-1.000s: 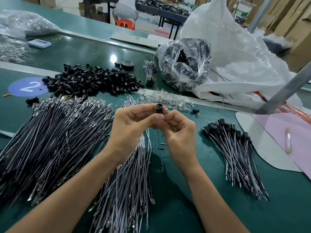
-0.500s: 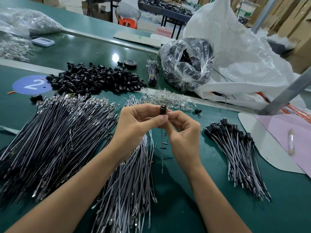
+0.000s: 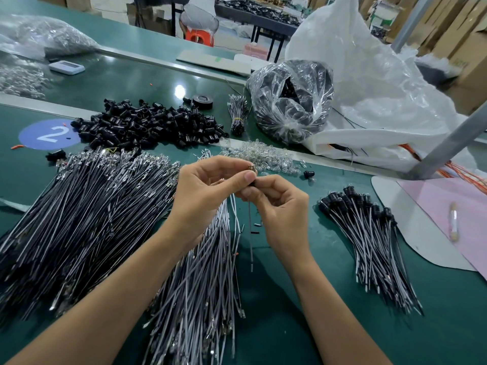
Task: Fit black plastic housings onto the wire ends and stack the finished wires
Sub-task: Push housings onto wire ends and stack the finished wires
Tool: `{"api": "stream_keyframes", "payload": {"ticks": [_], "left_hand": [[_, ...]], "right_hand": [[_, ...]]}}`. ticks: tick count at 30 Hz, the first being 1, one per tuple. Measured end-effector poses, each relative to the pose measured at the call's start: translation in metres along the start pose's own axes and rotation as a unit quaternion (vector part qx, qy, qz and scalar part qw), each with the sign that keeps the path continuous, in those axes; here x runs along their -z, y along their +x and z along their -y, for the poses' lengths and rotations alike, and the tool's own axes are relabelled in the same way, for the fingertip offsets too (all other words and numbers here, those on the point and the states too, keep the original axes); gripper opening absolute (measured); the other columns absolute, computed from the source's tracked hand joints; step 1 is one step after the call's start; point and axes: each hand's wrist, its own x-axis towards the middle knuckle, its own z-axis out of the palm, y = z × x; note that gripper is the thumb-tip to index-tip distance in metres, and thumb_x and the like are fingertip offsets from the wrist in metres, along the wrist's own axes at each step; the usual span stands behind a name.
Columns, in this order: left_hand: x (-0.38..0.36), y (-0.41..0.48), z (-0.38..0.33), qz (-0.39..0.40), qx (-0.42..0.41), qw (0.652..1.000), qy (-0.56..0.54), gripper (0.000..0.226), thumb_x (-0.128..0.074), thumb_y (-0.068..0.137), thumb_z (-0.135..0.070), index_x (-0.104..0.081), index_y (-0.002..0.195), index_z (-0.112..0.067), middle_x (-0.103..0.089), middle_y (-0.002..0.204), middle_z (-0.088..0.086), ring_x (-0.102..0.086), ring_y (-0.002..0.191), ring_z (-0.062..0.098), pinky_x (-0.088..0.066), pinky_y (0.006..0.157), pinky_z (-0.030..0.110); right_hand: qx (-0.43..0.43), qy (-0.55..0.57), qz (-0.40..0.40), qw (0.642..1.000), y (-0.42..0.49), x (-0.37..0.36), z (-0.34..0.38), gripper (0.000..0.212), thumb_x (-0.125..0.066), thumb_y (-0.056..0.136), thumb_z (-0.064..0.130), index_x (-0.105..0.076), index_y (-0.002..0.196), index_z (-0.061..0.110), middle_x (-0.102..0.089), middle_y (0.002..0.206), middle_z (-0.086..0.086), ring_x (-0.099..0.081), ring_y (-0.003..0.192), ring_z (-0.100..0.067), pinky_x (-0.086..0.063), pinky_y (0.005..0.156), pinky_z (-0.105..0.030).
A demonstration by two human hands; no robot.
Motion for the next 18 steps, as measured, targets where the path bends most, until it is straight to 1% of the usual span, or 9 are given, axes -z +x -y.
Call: {"api": "stream_keyframes", "payload": {"ticks": [2, 6, 8, 10, 11, 12, 14, 16, 18], "left_hand": [[0.0008, 0.0002, -0.0004, 0.001, -0.002, 1.0, -0.003, 0.012, -0.078, 0.068, -0.014, -0.078, 0.08, -0.018, -0.075, 0.08, 0.004, -0.069, 0.077, 0.015, -0.056, 0.073, 0.023], [0.0025, 0.0006, -0.0015, -0.009, -0.012, 1.0, -0.006, 0.011, -0.078, 0.068, -0.009, -0.077, 0.077, -0.016, -0.075, 0.078, 0.005, -0.069, 0.076, 0.015, -0.055, 0.073, 0.023], [0.0026, 0.0006, -0.0023, -0.011, -0.009, 1.0, -0.017, 0.01, -0.077, 0.068, -0.009, -0.076, 0.076, -0.014, -0.075, 0.078, 0.003, -0.07, 0.076, 0.014, -0.054, 0.073, 0.023], [0.0031, 0.0007, -0.0027, -0.011, -0.001, 1.0, -0.026, 0.009, -0.076, 0.067, -0.011, -0.078, 0.076, -0.014, -0.075, 0.078, 0.002, -0.069, 0.077, 0.014, -0.055, 0.075, 0.024], [0.0034, 0.0007, -0.0029, -0.008, 0.003, 1.0, -0.027, 0.009, -0.076, 0.067, -0.013, -0.078, 0.076, -0.015, -0.075, 0.078, 0.002, -0.068, 0.077, 0.015, -0.055, 0.076, 0.025], [0.0037, 0.0006, -0.0031, -0.006, 0.006, 1.0, -0.027, 0.01, -0.075, 0.067, -0.014, -0.079, 0.076, -0.015, -0.076, 0.08, 0.002, -0.068, 0.078, 0.016, -0.054, 0.078, 0.026], [0.004, 0.0006, -0.0035, -0.003, 0.012, 1.0, -0.029, 0.01, -0.075, 0.067, -0.016, -0.079, 0.076, -0.016, -0.076, 0.082, 0.003, -0.067, 0.079, 0.017, -0.054, 0.08, 0.027], [0.0044, 0.001, -0.0041, 0.0, 0.017, 0.999, -0.027, 0.011, -0.075, 0.067, -0.017, -0.079, 0.076, -0.017, -0.076, 0.083, 0.003, -0.068, 0.081, 0.016, -0.053, 0.081, 0.027], [0.005, 0.0014, -0.0042, 0.003, 0.014, 1.0, -0.022, 0.01, -0.074, 0.069, -0.016, -0.079, 0.077, -0.017, -0.077, 0.085, 0.004, -0.069, 0.083, 0.017, -0.053, 0.082, 0.028]], "right_hand": [[-0.003, 0.004, 0.0, 1.0, -0.0001, -0.0002, 0.0001, 0.017, -0.072, 0.082, 0.0, -0.069, 0.084, 0.017, -0.075, 0.077, -0.001, -0.074, 0.079, -0.02, -0.059, 0.079, -0.032], [-0.004, 0.01, 0.006, 1.0, -0.0004, -0.0009, 0.0008, 0.017, -0.072, 0.081, 0.001, -0.068, 0.085, 0.017, -0.075, 0.077, 0.0, -0.075, 0.078, -0.019, -0.058, 0.076, -0.026], [-0.003, 0.016, 0.011, 1.0, -0.0012, -0.0014, 0.0017, 0.011, -0.074, 0.078, 0.012, -0.068, 0.085, 0.019, -0.076, 0.078, 0.0, -0.075, 0.078, -0.019, -0.058, 0.075, -0.025], [0.002, 0.012, 0.012, 1.0, -0.0016, -0.0018, 0.0025, 0.013, -0.074, 0.074, 0.027, -0.068, 0.083, 0.021, -0.076, 0.078, 0.0, -0.075, 0.078, -0.019, -0.057, 0.075, -0.025], [0.004, 0.007, 0.012, 1.0, -0.0017, -0.0018, 0.0031, 0.014, -0.074, 0.073, 0.031, -0.068, 0.082, 0.023, -0.076, 0.078, 0.001, -0.075, 0.078, -0.018, -0.057, 0.074, -0.025], [0.008, -0.002, 0.013, 1.0, -0.0016, -0.0018, 0.0029, 0.012, -0.074, 0.073, 0.03, -0.068, 0.082, 0.025, -0.076, 0.078, 0.001, -0.075, 0.078, -0.018, -0.057, 0.074, -0.025], [0.019, -0.019, 0.015, 1.0, -0.0013, -0.001, 0.0023, 0.01, -0.076, 0.078, 0.022, -0.069, 0.08, 0.029, -0.076, 0.079, 0.001, -0.075, 0.078, -0.018, -0.058, 0.076, -0.029], [0.023, -0.033, 0.012, 0.999, -0.0004, 0.0004, 0.0016, 0.019, -0.075, 0.08, 0.011, -0.071, 0.079, 0.03, -0.076, 0.08, 0.001, -0.075, 0.079, -0.019, -0.059, 0.078, -0.034], [0.029, -0.055, 0.007, 0.998, 0.0007, 0.0017, 0.0014, 0.023, -0.075, 0.08, 0.007, -0.071, 0.08, 0.031, -0.076, 0.079, 0.002, -0.074, 0.078, -0.018, -0.059, 0.079, -0.037]]}}
